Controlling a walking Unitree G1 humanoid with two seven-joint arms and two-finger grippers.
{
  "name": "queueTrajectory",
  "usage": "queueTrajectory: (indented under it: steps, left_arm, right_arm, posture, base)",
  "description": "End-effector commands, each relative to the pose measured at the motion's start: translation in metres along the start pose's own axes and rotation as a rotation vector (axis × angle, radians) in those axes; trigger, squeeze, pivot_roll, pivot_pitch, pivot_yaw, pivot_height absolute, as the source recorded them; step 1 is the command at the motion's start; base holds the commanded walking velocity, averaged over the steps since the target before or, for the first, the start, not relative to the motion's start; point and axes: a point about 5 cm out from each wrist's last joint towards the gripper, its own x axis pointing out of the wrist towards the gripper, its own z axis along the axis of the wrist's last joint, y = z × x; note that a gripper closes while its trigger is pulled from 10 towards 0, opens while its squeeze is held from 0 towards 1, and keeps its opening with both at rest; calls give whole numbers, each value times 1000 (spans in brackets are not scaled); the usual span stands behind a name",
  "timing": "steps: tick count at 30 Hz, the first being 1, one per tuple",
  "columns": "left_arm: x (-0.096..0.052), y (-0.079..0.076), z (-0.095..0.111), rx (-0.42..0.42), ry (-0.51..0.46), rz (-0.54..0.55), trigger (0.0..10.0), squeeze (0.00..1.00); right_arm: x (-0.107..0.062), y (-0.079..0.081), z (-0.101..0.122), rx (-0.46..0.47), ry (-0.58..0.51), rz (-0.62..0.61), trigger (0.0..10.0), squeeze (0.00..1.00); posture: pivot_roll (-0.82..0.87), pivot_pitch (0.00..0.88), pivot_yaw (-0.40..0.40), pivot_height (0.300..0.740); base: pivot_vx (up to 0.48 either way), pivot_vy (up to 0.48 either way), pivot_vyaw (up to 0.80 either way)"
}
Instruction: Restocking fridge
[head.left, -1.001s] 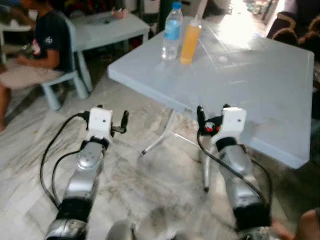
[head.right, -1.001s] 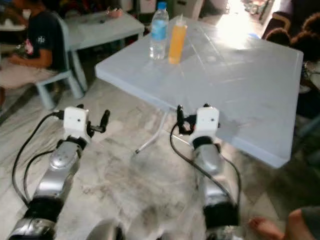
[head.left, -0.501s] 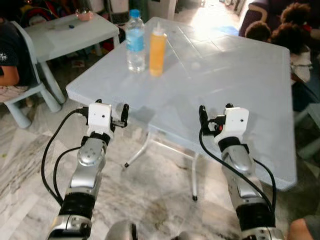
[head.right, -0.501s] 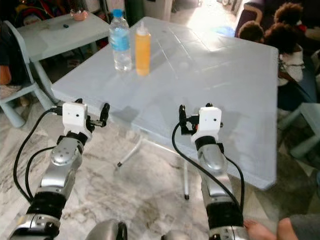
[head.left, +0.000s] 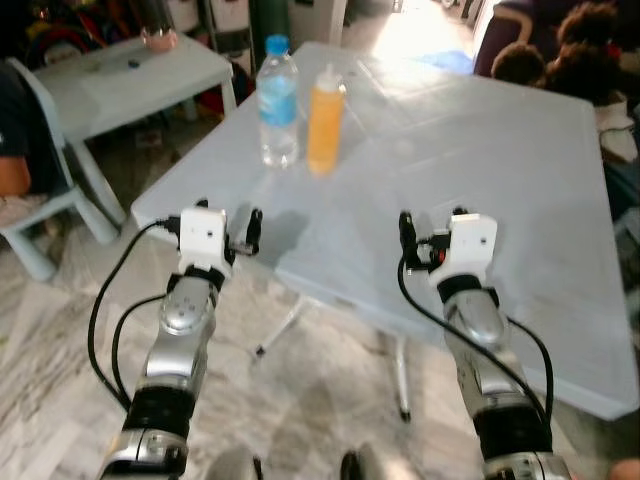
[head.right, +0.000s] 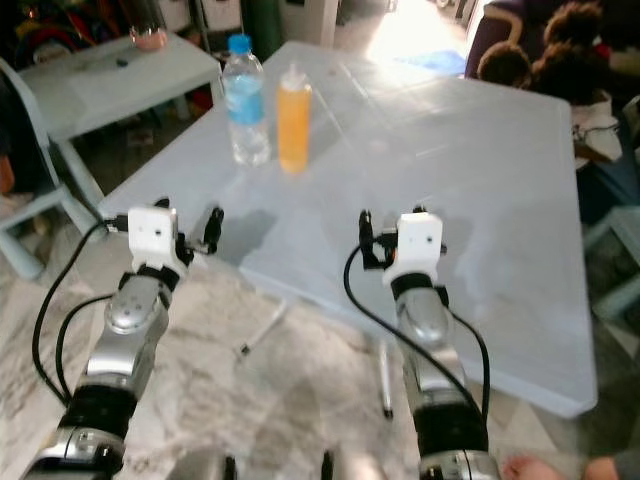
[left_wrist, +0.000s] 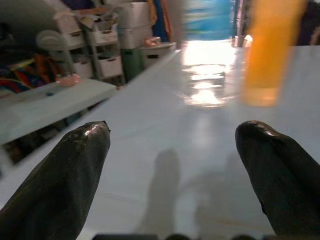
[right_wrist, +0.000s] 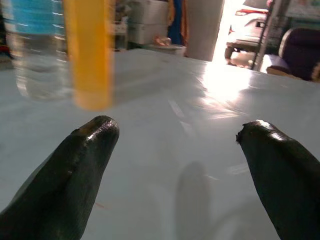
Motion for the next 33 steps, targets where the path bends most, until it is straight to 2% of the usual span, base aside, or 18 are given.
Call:
queueTrajectory:
  steps: [1,3,10,14,28,33]
  left_arm:
    - [0,3,0,8,-1,4,10000,0]
    - [0,2,0,10,-1,2,10000,0]
    - [-1,-4,1,26,-15,-32,10000,0]
    - [-3,-8,0,3,-16,-54,10000,0]
    - [-10,-6,1,-18,-30,-80,10000,0]
    - [-13,-3,5,16,-34,-100,10000,0]
  right_arm:
    - [2,5,2,-1,-10,17,10000,0]
    - [2,5,2,0,-11,18,10000,0]
    - [2,5,1,1,-8,16,10000,0]
    - [2,5,1,3,-6,12,10000,0]
    - [5,9,1,-2,-9,23,10000,0]
    - [9,8,9,-35,-47,39,10000,0]
  posture:
    - [-78,76,-30,740]
    - [-78,76,-30,740]
    - [-76,76,-31,740]
    - [-74,74,-30,740]
    - [-60,74,-32,740]
    - [-57,105,-24,740]
  base:
    - [360,315,-587]
    - [360,315,-694]
    - [449,0,0]
    - [444,0,0]
    - [0,0,0]
    - [0,0,0]
